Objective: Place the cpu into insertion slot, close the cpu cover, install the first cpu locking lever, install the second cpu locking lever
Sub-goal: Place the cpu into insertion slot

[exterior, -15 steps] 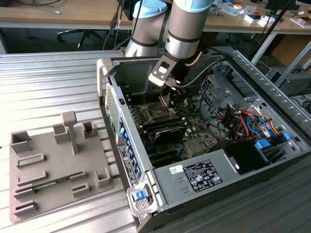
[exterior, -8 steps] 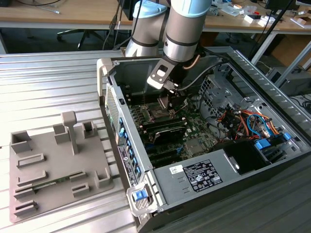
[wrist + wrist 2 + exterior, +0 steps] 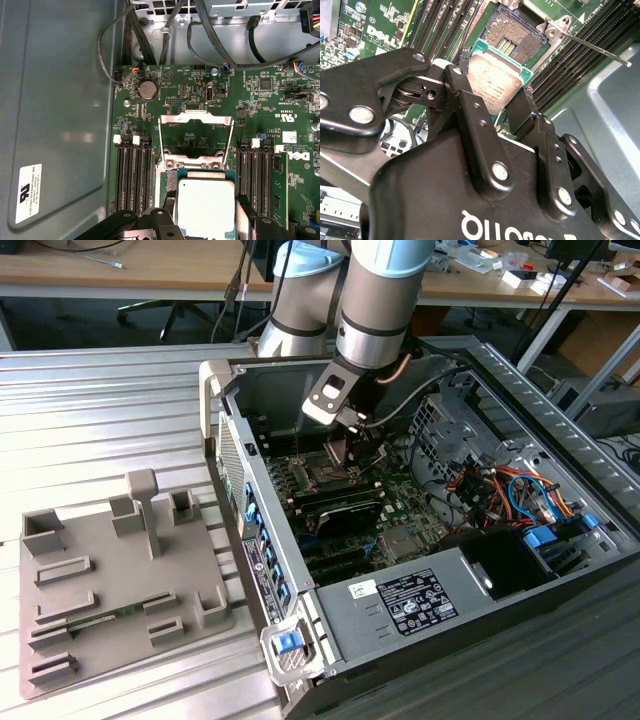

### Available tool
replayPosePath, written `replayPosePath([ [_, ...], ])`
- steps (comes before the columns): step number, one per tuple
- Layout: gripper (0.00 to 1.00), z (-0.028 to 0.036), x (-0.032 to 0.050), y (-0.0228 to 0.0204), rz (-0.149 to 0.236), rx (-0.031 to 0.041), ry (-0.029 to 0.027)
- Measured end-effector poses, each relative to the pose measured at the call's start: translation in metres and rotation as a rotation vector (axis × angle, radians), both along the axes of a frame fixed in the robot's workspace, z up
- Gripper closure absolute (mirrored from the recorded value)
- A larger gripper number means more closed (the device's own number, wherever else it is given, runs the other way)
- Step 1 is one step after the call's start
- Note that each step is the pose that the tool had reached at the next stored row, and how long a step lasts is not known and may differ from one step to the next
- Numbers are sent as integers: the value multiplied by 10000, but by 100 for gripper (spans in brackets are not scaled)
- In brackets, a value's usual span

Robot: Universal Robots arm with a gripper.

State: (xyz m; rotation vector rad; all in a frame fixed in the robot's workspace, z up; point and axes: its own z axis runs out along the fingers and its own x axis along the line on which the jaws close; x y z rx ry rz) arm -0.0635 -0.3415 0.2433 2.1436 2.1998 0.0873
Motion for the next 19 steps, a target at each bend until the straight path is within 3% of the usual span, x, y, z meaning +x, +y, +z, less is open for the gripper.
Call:
replayPosePath([
  [19, 45, -43, -9, 3, -1, 2, -1],
])
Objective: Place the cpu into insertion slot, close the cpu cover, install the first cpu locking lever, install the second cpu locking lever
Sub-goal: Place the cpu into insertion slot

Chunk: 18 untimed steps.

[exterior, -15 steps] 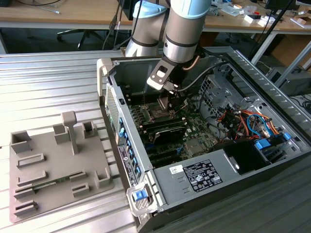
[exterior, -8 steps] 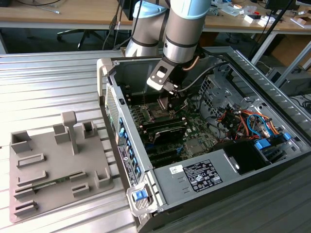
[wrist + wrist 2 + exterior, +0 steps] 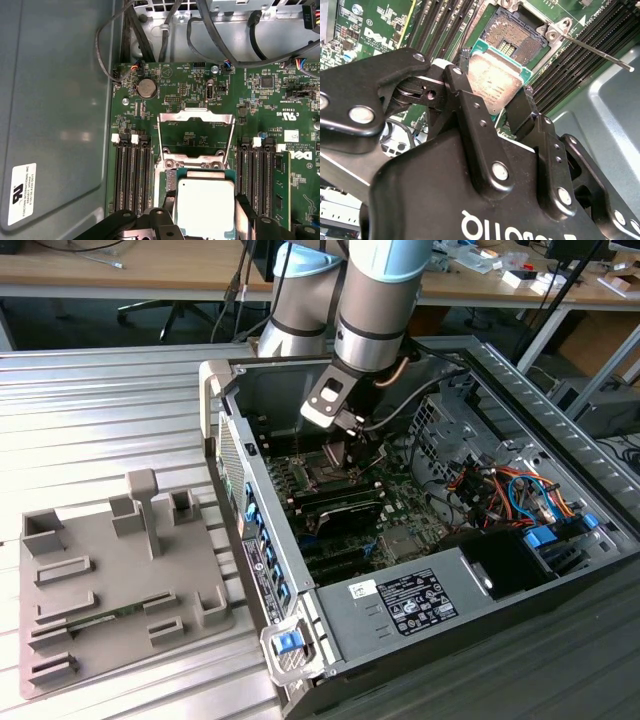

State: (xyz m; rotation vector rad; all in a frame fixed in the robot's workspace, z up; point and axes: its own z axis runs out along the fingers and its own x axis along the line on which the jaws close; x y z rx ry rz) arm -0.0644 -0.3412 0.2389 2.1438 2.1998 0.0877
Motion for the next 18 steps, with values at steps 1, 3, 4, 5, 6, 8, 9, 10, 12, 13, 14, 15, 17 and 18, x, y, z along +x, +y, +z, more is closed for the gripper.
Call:
replayPosePath([
  [1, 45, -1, -1, 5, 0, -2, 1],
  [3, 45, -2, -1, 19, 0, -1, 1],
  [4, 45, -3, -1, 24, 0, -2, 1],
  [5, 45, -3, -1, 29, 1, -2, 1],
  [6, 45, -5, -2, 32, 0, -1, 1],
  [8, 45, -8, -16, 38, 0, -3, 2],
  [9, 45, -11, -27, 40, 1, -3, 2],
  [10, 45, -14, -33, 45, 1, 0, 0],
  [12, 45, -15, -37, 49, 0, -1, 1],
  [13, 45, -16, -38, 52, 2, -1, 1],
  [14, 45, -18, -38, 54, 2, -1, 1],
  [15, 45, -20, -39, 56, 0, -3, 1],
  [17, 45, -22, -39, 63, 0, -12, 1],
  [18, 45, -23, -39, 66, 0, -12, 1],
])
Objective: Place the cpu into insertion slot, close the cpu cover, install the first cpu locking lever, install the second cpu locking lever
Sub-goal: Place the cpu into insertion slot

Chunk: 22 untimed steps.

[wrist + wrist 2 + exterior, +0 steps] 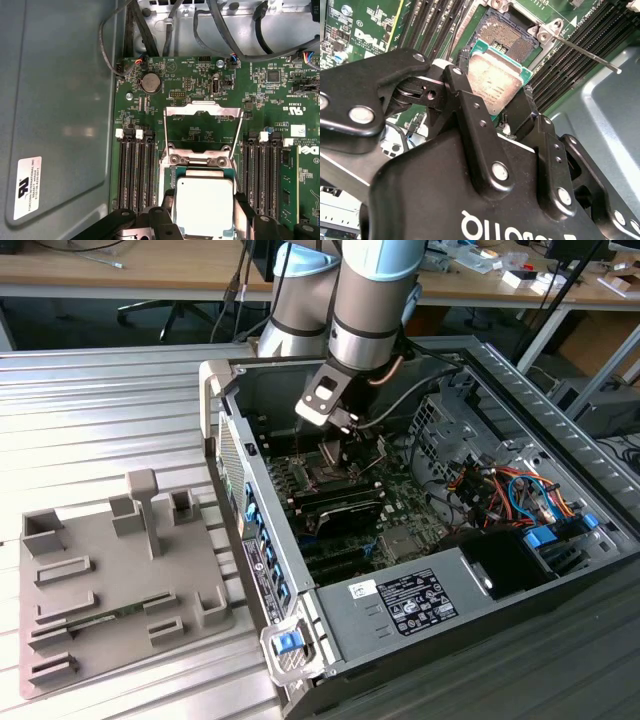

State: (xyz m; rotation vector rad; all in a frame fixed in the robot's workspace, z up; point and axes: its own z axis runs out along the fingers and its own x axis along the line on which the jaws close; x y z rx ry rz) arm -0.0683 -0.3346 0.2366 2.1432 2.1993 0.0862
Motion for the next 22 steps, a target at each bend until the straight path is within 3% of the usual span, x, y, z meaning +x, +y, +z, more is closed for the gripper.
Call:
replayPosePath([
  [22, 45, -25, 0, 54, 0, -46, 0],
])
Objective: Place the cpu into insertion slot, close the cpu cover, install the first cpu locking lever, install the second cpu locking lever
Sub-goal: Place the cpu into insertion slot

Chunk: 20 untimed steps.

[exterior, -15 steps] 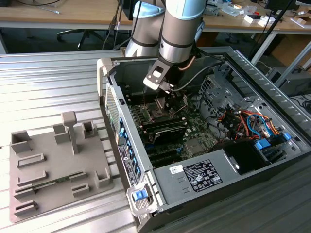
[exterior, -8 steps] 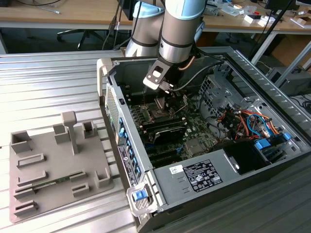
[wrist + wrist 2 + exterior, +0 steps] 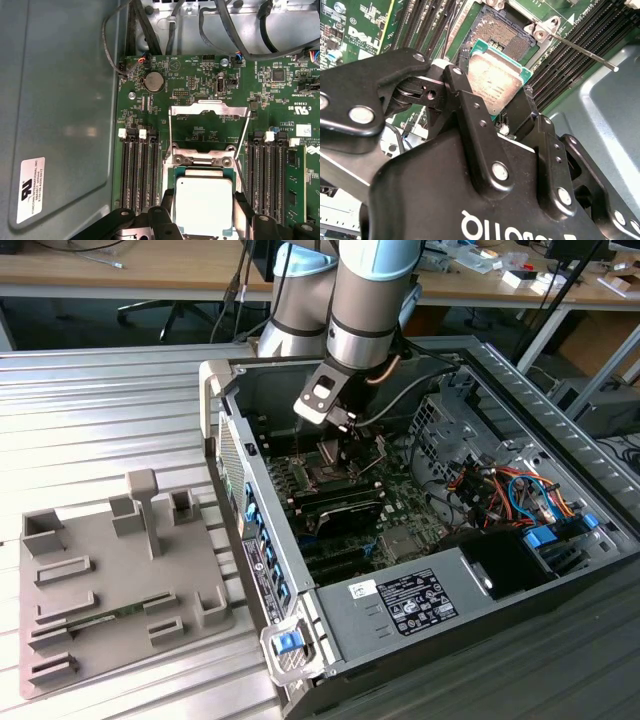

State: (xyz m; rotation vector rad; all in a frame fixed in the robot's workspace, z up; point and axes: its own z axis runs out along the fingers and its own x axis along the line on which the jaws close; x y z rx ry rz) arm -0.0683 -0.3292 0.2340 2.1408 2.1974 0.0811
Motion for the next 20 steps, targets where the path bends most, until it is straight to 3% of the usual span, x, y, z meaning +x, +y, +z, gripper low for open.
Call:
replayPosePath([
  [20, 45, -29, 0, 26, 1, -5, 1],
])
